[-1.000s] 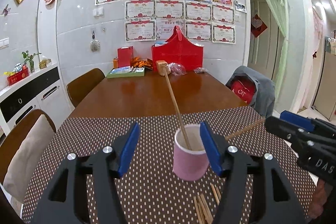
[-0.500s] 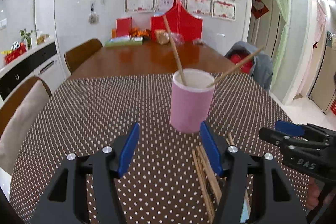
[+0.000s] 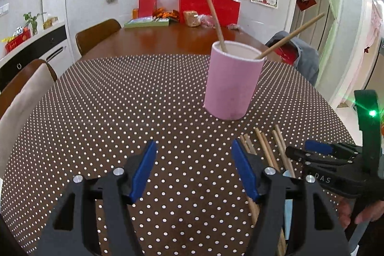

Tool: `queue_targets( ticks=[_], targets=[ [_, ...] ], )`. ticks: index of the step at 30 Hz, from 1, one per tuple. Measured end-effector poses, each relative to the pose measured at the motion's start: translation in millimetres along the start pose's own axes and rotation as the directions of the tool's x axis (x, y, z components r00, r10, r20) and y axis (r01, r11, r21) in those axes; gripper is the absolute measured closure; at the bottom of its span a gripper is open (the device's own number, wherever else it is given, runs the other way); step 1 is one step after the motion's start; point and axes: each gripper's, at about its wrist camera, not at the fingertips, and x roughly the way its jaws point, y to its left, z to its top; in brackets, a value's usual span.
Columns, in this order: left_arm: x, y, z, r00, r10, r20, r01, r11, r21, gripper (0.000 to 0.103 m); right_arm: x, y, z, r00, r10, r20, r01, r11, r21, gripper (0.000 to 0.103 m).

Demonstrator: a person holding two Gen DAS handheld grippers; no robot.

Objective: Organize utensils
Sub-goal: 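Return the right gripper to the pile and grasp another chopstick, then carry the chopstick with the right gripper and drop it into the pink cup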

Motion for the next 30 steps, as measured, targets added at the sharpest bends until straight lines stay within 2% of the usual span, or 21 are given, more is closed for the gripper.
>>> queue_targets(
  ticks=[5,7,11,12,13,14,15,20,24,27,30],
  targets=[
    [6,3,1,1.000,-0.015,-0.016,0.015,1.000,-0.011,0.037,6,14,3,1.000,-0.018,-0.023,0.017,1.000,-0.019,0.050],
    [8,2,0,1.000,-0.014,-0.020,0.014,1.000,-0.012,0.037,10,19,7,0.997,-0.070,-0.026,0.069,0.997,-0.035,0.050],
    [9,4,0,0.999,-0.022,-0.030,0.021,1.000,-0.017,0.036,12,21,8,0.997,-0.075,-0.035,0.074,0.997,-0.032,0.052],
    [9,4,0,0.999,-0.026,-0.033,0.026,1.000,-0.018,0.035,11,21,7,0.997,-0.069,-0.034,0.068,0.997,-0.031,0.060],
    [10,3,-1,0.999,-0.031,-0.037,0.030,0.999,-0.018,0.034,10,20,7,0.997,-0.069,-0.029,0.068,0.997,-0.026,0.077],
    [11,2,-1,0.998,-0.040,-0.047,0.040,0.999,-0.016,0.033,10,16,9,0.997,-0.065,-0.029,0.065,0.998,0.000,0.085],
    [12,1,-2,0.997,-0.048,-0.054,0.047,0.999,-0.016,0.033,9,12,10,0.998,-0.053,-0.029,0.054,0.998,0.033,0.092],
    [25,-12,-10,0.987,-0.107,-0.122,0.107,0.994,-0.005,0.030,7,-15,2,0.996,0.087,0.033,-0.091,0.987,0.133,0.095],
    [40,-24,-14,0.980,-0.086,-0.178,0.093,0.995,0.031,0.030,8,-37,-2,0.979,0.191,0.071,-0.203,0.951,0.234,0.096],
    [51,-29,-16,0.975,-0.042,-0.217,0.054,0.997,0.047,0.030,10,-44,-1,0.974,0.215,0.064,-0.225,0.941,0.252,0.096],
    [60,-30,-16,0.972,-0.018,-0.233,0.029,0.999,0.043,0.028,9,-43,-2,0.977,0.202,0.064,-0.211,0.950,0.231,0.096]
  ],
)
